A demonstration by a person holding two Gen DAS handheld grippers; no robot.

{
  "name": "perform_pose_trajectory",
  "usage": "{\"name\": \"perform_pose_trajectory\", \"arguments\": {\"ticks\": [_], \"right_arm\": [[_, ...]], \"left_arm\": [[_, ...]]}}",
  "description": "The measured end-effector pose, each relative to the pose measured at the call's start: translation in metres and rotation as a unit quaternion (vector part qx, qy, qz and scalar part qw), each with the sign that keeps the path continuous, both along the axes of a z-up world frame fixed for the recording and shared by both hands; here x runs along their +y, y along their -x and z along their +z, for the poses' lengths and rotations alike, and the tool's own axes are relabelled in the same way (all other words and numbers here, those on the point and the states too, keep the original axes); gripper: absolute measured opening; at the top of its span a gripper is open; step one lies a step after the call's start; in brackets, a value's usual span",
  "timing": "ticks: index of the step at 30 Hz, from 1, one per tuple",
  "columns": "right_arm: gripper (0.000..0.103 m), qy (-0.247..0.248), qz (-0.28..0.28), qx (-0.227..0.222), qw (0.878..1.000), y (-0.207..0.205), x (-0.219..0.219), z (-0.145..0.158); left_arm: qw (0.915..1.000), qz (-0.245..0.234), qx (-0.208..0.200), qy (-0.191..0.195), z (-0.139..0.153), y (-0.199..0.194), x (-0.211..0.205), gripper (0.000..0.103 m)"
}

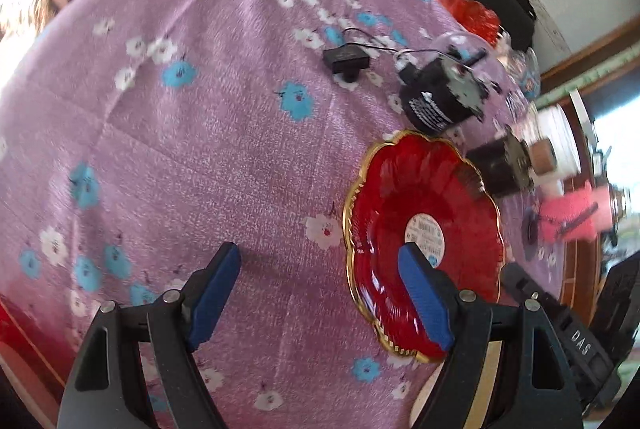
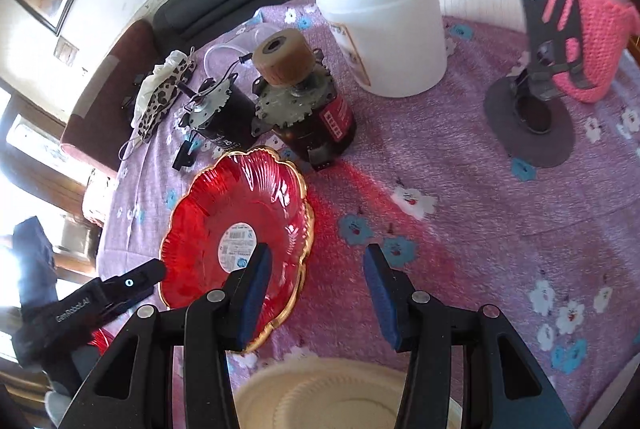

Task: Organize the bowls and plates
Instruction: 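Move both grippers to the rim of the small red glass plate, then close both grippers on the small red plate rim and lift it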

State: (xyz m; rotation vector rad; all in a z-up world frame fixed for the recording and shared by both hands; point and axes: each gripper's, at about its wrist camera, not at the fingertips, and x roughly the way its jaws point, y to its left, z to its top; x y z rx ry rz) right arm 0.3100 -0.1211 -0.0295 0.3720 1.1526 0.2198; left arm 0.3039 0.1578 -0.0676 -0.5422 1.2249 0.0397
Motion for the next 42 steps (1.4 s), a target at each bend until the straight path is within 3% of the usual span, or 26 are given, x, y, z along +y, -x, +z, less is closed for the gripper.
{"name": "perform_pose_trajectory", "arguments": {"ticks": [7,12,16,18,24,25,26,27,28,29,32,35,42], "right_arm": [[0.052,-0.022,-0.014,0.035,0.999,-0.012,0.006,-0.016],[0.052,-0.018,-0.016,0.032,0.999,-0.013,0.010,-0.015],[0.052,-0.018,-0.014,0.030,0.999,-0.015,0.013,-0.015],[0.052,-0.018,-0.013,0.029,0.999,-0.017,0.017,-0.015],[0.050,-0.013,-0.008,0.025,1.000,-0.018,0.023,-0.016],[0.039,-0.013,-0.006,0.025,1.000,-0.018,0.023,-0.016],[0.025,-0.021,0.001,0.028,0.999,-0.018,0.026,-0.017],[0.021,-0.022,0.002,0.030,0.999,-0.017,0.027,-0.017],[0.021,-0.019,0.004,0.031,0.999,-0.017,0.029,-0.018],[0.021,-0.004,0.004,0.024,1.000,-0.015,0.031,-0.016],[0.021,0.002,-0.002,0.007,1.000,-0.012,0.030,-0.010],[0.017,-0.017,-0.001,-0.004,1.000,-0.007,0.026,-0.002],[0.017,0.003,0.029,-0.040,0.999,0.027,0.038,0.019]], "left_arm": [[0.9999,-0.004,-0.007,0.007,0.003,-0.009,-0.015,0.084],[0.9996,-0.021,-0.018,-0.001,0.001,-0.016,-0.027,0.084],[0.9967,-0.046,-0.045,0.048,-0.007,-0.025,-0.039,0.088],[0.9964,-0.058,-0.049,0.038,-0.007,-0.027,-0.045,0.092],[0.9962,-0.079,-0.038,0.005,-0.007,-0.035,-0.059,0.093],[0.9960,-0.082,-0.035,-0.005,-0.007,-0.036,-0.062,0.091],[0.9945,-0.093,-0.029,-0.036,-0.006,-0.036,-0.070,0.081],[0.9925,-0.103,-0.025,-0.061,-0.006,-0.036,-0.075,0.072],[0.9896,-0.113,-0.023,-0.086,-0.005,-0.035,-0.080,0.067],[0.9887,-0.115,-0.022,-0.093,-0.005,-0.034,-0.081,0.056],[0.9921,-0.102,-0.019,-0.070,-0.004,-0.029,-0.069,0.032],[0.9947,-0.085,-0.024,-0.051,-0.001,-0.022,-0.057,0.028],[0.9950,-0.070,-0.054,-0.047,0.015,0.015,-0.042,0.027]]}}
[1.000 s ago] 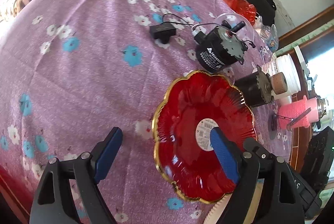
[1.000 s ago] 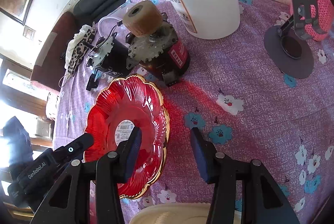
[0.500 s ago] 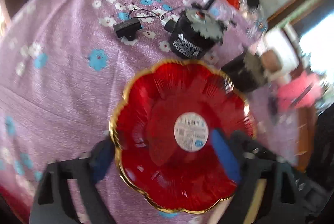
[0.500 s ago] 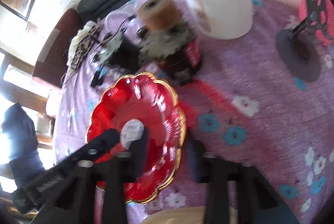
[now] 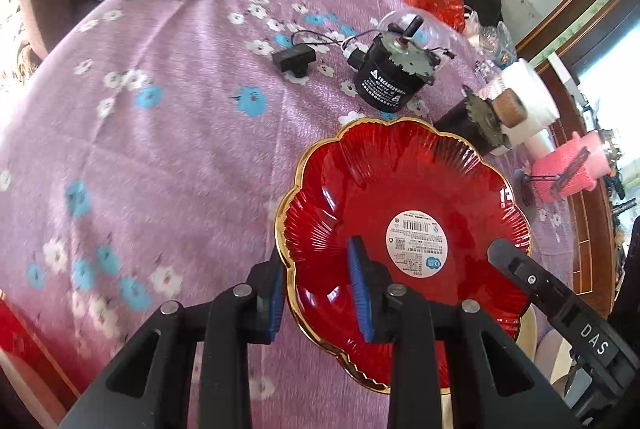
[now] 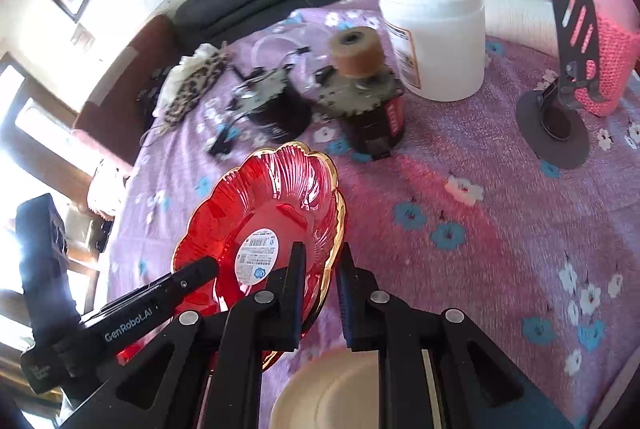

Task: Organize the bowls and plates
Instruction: 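Close both grippers on the small red plate rim and lift it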

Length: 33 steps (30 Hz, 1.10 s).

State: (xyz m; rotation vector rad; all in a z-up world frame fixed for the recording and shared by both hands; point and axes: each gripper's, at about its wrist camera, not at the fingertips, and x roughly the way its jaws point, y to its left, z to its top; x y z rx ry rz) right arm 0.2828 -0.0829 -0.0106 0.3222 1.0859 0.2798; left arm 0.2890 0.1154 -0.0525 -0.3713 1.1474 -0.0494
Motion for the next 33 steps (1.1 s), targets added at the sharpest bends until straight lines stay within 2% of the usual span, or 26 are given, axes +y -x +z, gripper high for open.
{"name": "perform_pose_trajectory", "arguments": {"ticks": [4,7,11,12,13,15,17,20,25,29,33], "right_arm": [[0.017,-0.033,0.006,-0.022,0.999,0.032,-0.005,0.013],[0.016,-0.064,0.007,-0.029,0.997,0.053,-0.014,0.018],[0.016,-0.107,0.005,-0.033,0.994,0.077,-0.026,0.021],[0.016,-0.119,0.005,-0.033,0.992,0.085,-0.031,0.021],[0.016,-0.135,0.002,-0.031,0.990,0.091,-0.037,0.021],[0.015,-0.156,-0.003,-0.033,0.987,0.103,-0.046,0.021],[0.014,-0.167,-0.006,-0.038,0.985,0.116,-0.054,0.023],[0.013,-0.188,-0.002,-0.045,0.981,0.134,-0.060,0.027],[0.012,-0.163,0.014,-0.071,0.984,0.166,-0.050,0.038],[0.012,-0.170,0.021,-0.072,0.983,0.183,-0.047,0.036],[0.012,-0.173,0.027,-0.070,0.982,0.196,-0.041,0.031]], "left_arm": [[0.9988,0.004,-0.011,0.048,0.006,0.029,0.013,0.028],[0.9951,-0.003,-0.025,0.095,0.013,0.051,0.016,0.033],[0.9888,-0.030,-0.052,0.137,0.027,0.084,0.019,0.033],[0.9880,-0.035,-0.058,0.139,0.030,0.090,0.019,0.029],[0.9874,-0.042,-0.067,0.138,0.034,0.097,0.018,0.026],[0.9870,-0.046,-0.077,0.133,0.041,0.113,0.017,0.011],[0.9855,-0.049,-0.083,0.140,0.044,0.125,0.017,0.008],[0.9844,-0.051,-0.096,0.138,0.050,0.142,0.019,0.008],[0.9856,-0.053,-0.133,0.090,0.065,0.180,0.013,0.008],[0.9852,-0.053,-0.156,0.050,0.075,0.208,0.010,0.009],[0.9851,-0.047,-0.162,0.034,0.077,0.229,0.014,0.009]]}}
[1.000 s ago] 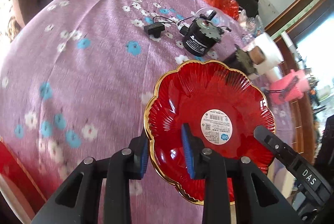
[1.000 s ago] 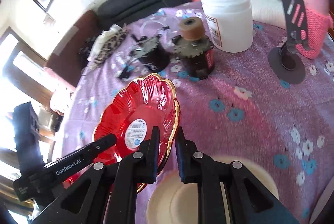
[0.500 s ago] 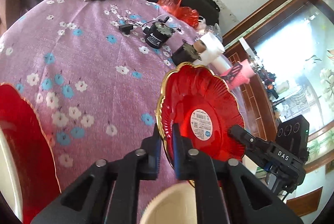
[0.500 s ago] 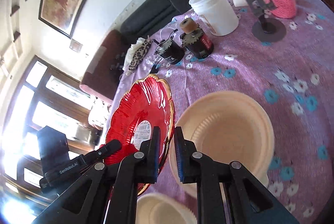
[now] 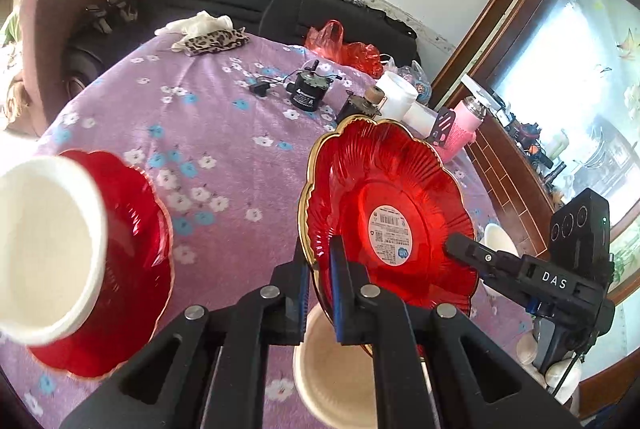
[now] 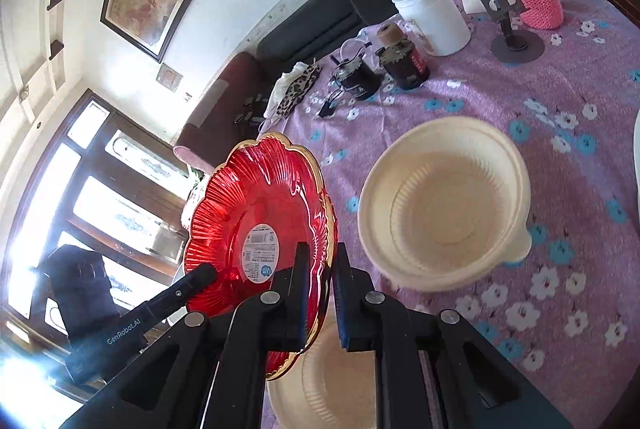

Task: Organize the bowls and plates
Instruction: 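Close both grippers on the small red plate rim and lift it, then lower the small red glass plate onto the bowl stack and open both grippers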

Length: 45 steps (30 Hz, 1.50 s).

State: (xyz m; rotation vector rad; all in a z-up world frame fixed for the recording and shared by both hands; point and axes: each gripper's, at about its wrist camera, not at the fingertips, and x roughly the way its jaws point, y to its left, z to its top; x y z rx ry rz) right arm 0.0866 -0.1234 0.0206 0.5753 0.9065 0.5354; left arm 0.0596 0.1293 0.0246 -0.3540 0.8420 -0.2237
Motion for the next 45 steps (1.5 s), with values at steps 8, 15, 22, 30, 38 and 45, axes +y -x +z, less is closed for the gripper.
{"name": "perform_pose_trajectory", "arguments": {"ticks": [8,15,22,30,38,45], "right_arm": [[0.013,-0.001,0.010,-0.014,1.000,0.033,0.015,0.001],[0.013,-0.003,0.032,-0.019,0.999,0.052,0.042,0.000],[0.013,0.000,0.055,-0.022,0.998,0.064,0.076,0.000],[0.013,0.009,0.075,-0.028,0.997,0.072,0.108,0.005],[0.013,0.017,0.094,-0.038,0.995,0.070,0.140,0.012],[0.013,0.024,0.116,-0.045,0.992,0.059,0.177,0.021]], "left_arm": [[0.9997,0.020,-0.007,0.010,-0.003,0.038,0.018,0.009],[0.9986,0.051,-0.013,0.007,-0.004,0.072,0.043,0.010],[0.9957,0.086,-0.006,0.033,-0.012,0.096,0.077,0.011],[0.9927,0.114,-0.012,0.038,-0.012,0.113,0.101,0.011],[0.9879,0.149,-0.041,0.016,0.001,0.129,0.120,0.011],[0.9825,0.179,-0.052,0.004,0.007,0.131,0.146,0.012]]}}
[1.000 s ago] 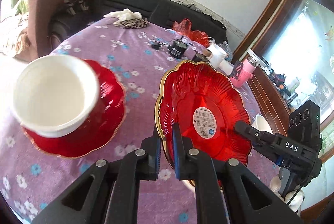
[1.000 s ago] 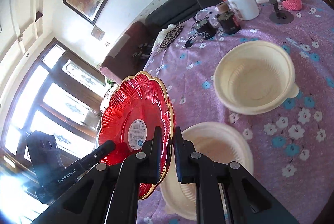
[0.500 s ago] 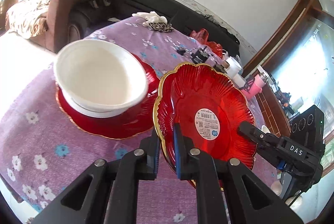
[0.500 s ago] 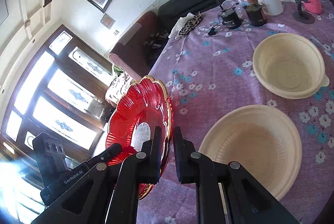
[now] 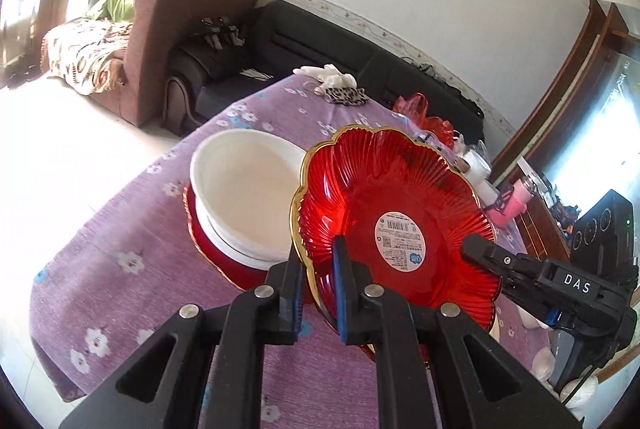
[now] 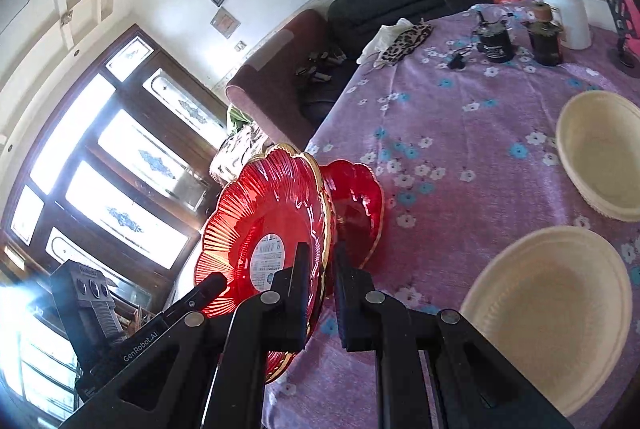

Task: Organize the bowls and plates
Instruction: 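Lower the small red glass plate onto the bowl stack and open both grippers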

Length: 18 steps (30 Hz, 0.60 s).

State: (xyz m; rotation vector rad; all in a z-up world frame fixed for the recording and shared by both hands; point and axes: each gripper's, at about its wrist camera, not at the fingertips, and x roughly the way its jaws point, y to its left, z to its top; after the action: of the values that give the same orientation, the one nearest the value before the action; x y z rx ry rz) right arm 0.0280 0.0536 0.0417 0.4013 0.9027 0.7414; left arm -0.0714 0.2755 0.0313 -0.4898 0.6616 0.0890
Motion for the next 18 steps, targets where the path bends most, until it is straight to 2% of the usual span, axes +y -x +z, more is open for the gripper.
{"name": "perform_pose_trajectory", "arguments": {"ticks": [18], "right_arm": [[0.013,0.020,0.018,0.004,1.000,-0.034,0.077,0.003]], "left_arm": [[0.9988,0.044,0.007,-0.019,-0.004,-0.029,0.060,0.014]]}}
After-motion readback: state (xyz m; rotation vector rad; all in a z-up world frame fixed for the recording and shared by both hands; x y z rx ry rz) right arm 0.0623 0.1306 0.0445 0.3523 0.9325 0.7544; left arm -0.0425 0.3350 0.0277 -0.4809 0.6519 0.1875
